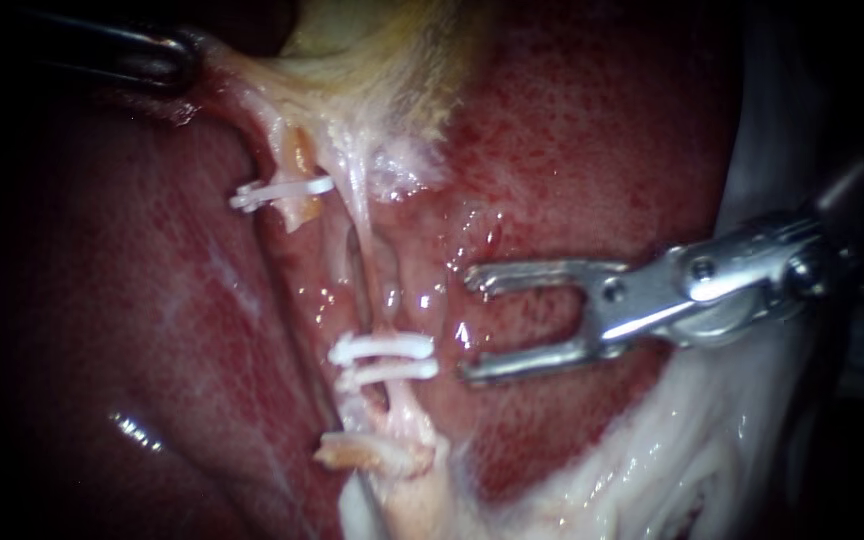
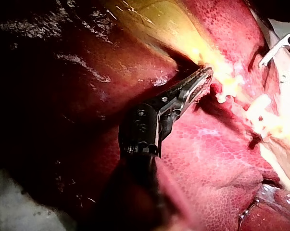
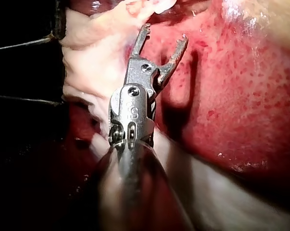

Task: Going back second clip right tube

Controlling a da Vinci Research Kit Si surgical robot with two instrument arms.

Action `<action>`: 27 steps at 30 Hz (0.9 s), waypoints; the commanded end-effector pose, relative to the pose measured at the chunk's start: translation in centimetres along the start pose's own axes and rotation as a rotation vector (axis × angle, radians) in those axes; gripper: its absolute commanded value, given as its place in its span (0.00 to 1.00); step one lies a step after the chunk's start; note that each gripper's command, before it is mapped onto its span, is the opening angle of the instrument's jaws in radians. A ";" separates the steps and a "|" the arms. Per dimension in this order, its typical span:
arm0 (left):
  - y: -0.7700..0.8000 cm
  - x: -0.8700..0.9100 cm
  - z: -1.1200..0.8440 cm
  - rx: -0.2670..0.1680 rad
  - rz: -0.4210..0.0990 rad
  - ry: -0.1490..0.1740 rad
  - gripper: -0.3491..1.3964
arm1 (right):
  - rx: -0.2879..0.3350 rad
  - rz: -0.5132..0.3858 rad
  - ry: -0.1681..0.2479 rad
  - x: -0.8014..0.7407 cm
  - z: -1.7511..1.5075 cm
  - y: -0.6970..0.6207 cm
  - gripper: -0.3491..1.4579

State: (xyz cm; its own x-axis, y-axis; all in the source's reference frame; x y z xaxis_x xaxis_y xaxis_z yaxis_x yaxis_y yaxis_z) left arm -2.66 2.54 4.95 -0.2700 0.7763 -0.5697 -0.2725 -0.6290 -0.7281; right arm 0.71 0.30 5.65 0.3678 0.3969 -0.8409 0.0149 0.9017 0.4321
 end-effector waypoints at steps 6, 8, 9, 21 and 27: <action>-0.04 -0.06 0.07 0.004 0.002 0.001 0.00 | 0.008 -0.005 0.001 -0.06 -0.10 0.01 0.47; -0.05 -0.10 0.12 0.007 0.005 0.002 0.00 | 0.008 -0.005 0.001 -0.07 -0.10 0.00 0.47; -0.07 -0.14 0.16 0.009 0.007 0.002 0.00 | 0.008 -0.005 0.001 -0.07 -0.10 0.00 0.47; -0.32 -0.49 0.62 0.000 0.010 -0.029 0.00 | 0.009 -0.012 0.001 -0.07 -0.11 0.00 0.47; -0.33 -0.50 0.67 -0.002 0.011 -0.033 0.00 | 0.009 -0.012 0.001 -0.07 -0.11 0.00 0.47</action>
State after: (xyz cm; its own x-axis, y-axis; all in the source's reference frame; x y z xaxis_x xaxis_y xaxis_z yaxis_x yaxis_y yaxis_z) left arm -3.06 2.32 5.74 -0.3031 0.7673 -0.5651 -0.2676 -0.6377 -0.7223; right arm 0.58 0.29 5.68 0.3671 0.3861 -0.8463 0.0260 0.9052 0.4242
